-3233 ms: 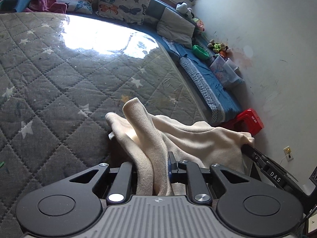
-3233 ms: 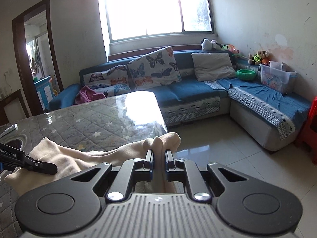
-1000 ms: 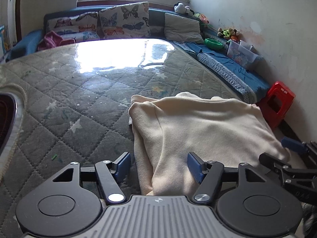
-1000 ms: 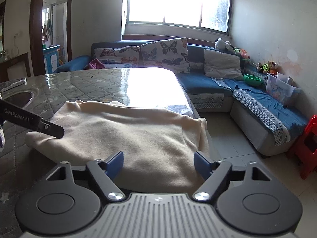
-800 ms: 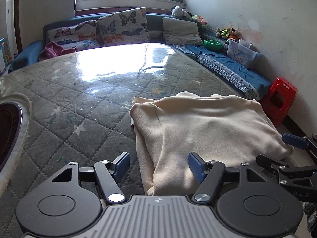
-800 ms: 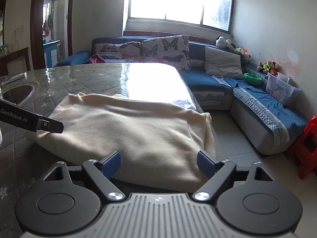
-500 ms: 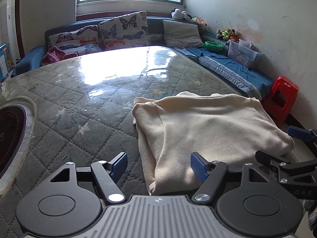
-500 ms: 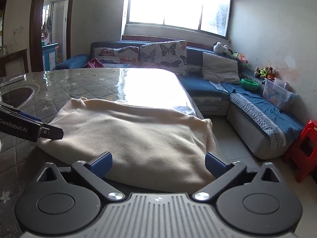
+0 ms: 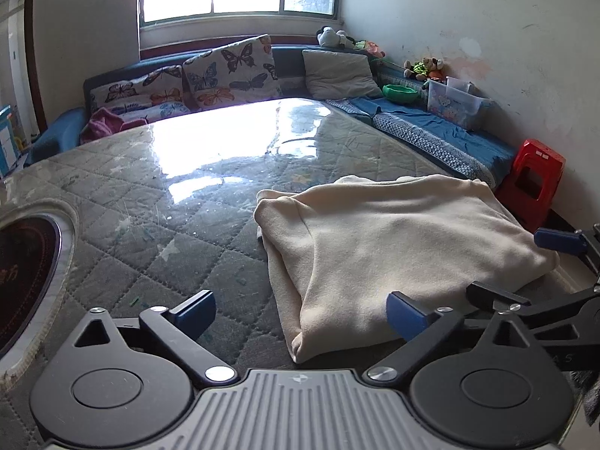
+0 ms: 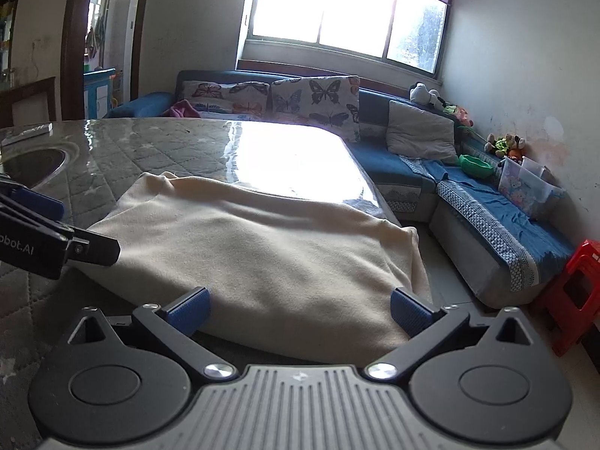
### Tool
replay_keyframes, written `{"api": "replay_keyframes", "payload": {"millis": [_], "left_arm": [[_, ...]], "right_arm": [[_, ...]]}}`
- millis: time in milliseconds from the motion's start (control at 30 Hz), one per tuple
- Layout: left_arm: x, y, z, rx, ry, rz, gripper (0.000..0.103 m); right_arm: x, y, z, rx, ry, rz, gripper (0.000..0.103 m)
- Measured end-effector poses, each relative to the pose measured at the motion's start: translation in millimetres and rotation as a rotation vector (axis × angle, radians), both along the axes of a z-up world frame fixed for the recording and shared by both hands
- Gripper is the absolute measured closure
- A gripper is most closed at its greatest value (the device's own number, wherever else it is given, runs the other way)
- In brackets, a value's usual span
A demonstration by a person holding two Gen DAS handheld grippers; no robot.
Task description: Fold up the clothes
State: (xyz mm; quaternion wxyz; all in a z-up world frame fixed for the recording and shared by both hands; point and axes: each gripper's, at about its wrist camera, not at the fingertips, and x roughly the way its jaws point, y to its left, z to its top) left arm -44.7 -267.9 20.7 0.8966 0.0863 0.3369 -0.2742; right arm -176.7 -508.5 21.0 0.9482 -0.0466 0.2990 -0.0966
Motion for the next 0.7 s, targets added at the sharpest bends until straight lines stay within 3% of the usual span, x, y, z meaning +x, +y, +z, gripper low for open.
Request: {"api": "replay_keyframes", "payload": {"millis": [400,700], "left_arm": [[-8,7,-4,-0.012,-0.002,0.005,0.000],[-20,18,-5,-0.018,-0.010,0.011,0.000]], "right_arm": [[-20,2,3,0.029,-0.018,-0.058,0.000],[-39,8,-5,0.060,0.022,-0.052,0.000]]}}
